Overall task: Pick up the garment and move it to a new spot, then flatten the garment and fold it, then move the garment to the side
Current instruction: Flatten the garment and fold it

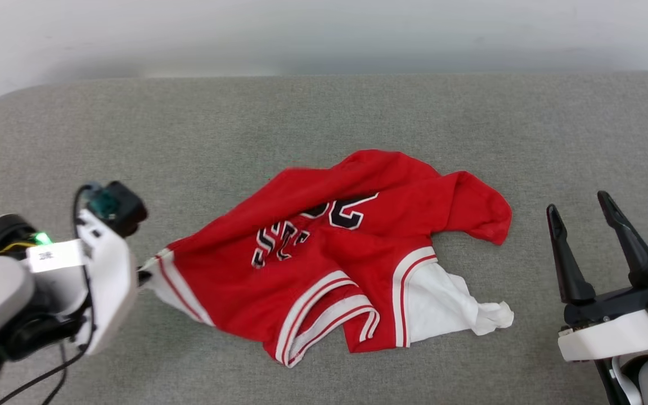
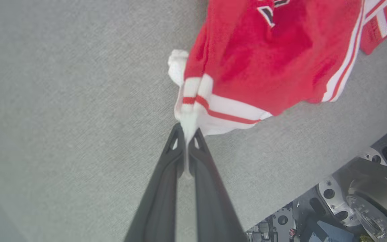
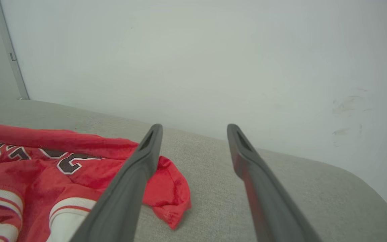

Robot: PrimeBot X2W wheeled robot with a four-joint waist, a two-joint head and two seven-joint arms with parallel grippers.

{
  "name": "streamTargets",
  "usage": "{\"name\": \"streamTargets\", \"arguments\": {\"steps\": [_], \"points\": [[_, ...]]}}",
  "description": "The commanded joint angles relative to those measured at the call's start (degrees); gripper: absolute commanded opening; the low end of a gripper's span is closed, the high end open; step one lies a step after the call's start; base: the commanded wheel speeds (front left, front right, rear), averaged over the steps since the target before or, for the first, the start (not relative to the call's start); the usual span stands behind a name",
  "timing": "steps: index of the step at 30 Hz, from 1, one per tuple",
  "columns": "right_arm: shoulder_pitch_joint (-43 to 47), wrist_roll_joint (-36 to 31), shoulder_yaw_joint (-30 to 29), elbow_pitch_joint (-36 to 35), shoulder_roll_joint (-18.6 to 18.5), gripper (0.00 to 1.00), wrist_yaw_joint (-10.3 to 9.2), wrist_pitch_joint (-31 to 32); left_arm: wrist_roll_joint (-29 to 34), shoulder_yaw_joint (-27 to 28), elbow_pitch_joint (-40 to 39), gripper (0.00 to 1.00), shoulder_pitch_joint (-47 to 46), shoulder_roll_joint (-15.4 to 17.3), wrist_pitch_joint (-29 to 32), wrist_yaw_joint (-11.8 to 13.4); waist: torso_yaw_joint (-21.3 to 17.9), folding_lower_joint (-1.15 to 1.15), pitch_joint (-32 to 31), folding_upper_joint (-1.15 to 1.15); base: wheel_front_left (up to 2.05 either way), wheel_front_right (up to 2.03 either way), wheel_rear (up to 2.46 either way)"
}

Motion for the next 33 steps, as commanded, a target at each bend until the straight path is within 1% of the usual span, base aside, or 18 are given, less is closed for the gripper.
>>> {"name": "streamTargets", "arguments": {"steps": [1,4,6,8,10,13,16,19,23,27,28,29,30,33], "points": [[0.42,-0.15,0.06,-0.32,0.36,1.00,-0.04,-0.11,-0.56,0.45,-1.23,0.00,0.97,2.06,0.60,0.88,0.34,0.00,-0.27,0.00,0.00,0.00,0.00],[0.47,-0.06,0.01,-0.59,0.27,1.00,-0.04,-0.11,-1.57,1.55,-2.56,0.00,1.26,6.39,1.17,2.67,0.17,0.00,0.07,0.00,0.00,0.00,0.00],[0.44,0.04,-0.15,-0.85,0.21,1.00,-0.04,-0.11,-1.84,2.38,-2.58,0.00,0.97,8.66,1.06,3.77,-0.25,0.00,0.66,0.00,0.00,0.00,0.00],[0.10,0.08,-0.06,-0.96,0.10,1.00,-0.04,-0.11,-2.25,2.97,-1.90,0.00,0.60,9.66,0.78,4.45,-0.79,0.00,1.38,0.00,0.00,0.00,0.00],[-0.59,0.09,0.09,-1.06,-0.03,1.00,-0.04,-0.11,-2.52,3.60,-0.90,0.00,-0.05,9.81,0.39,4.81,-1.55,0.00,2.29,0.00,0.00,0.00,0.00],[-1.50,0.01,0.23,-1.17,-0.14,1.00,-0.04,-0.11,-1.39,3.60,1.15,0.00,-0.82,8.83,0.60,4.90,-2.77,0.00,3.57,0.00,0.00,0.00,0.00],[-2.23,-0.06,0.32,-1.15,-0.16,1.00,-0.04,-0.11,0.15,2.73,4.00,0.00,-1.43,7.07,1.17,4.55,-3.97,0.00,4.40,0.00,0.00,0.00,0.00],[-2.52,-0.30,0.20,-1.20,0.10,1.00,-0.04,-0.11,0.56,1.88,8.46,0.00,-1.06,5.03,1.42,4.59,-4.85,0.00,4.88,0.00,0.00,0.00,0.00],[-3.41,-0.35,0.74,-0.97,0.20,1.00,-0.04,-0.11,-1.08,1.63,15.52,0.00,1.06,1.70,-0.40,4.69,-6.08,0.00,5.42,0.00,0.00,0.00,0.00],[-3.49,-0.32,0.91,-0.58,0.01,1.00,-0.04,-0.11,-1.54,0.99,21.54,0.00,3.00,-1.40,-3.15,3.84,-6.69,0.00,5.41,0.00,0.00,0.00,0.00],[-3.47,-0.33,0.89,-0.55,-0.09,1.00,-0.04,-0.11,-1.34,0.70,22.76,0.04,3.33,-2.07,-3.66,3.37,-6.71,0.00,5.31,0.00,0.00,0.00,0.00],[-3.38,-0.36,0.86,-0.50,-0.20,1.00,-0.04,-0.11,-0.85,0.54,23.91,0.55,3.38,-2.63,-4.46,3.26,-6.69,0.00,5.19,0.00,0.00,0.00,0.00],[-3.25,-0.36,0.77,-0.43,-0.36,1.00,-0.04,-0.11,-0.33,0.49,24.98,1.00,3.19,-3.11,-5.26,3.22,-6.63,0.00,5.04,0.00,0.00,0.00,0.00],[-2.58,-0.44,0.29,-0.31,-0.67,1.00,-0.04,-0.11,1.82,0.07,26.81,1.00,1.54,-3.55,-6.94,1.98,-6.09,0.00,4.17,0.00,0.00,0.00,0.00]]}}
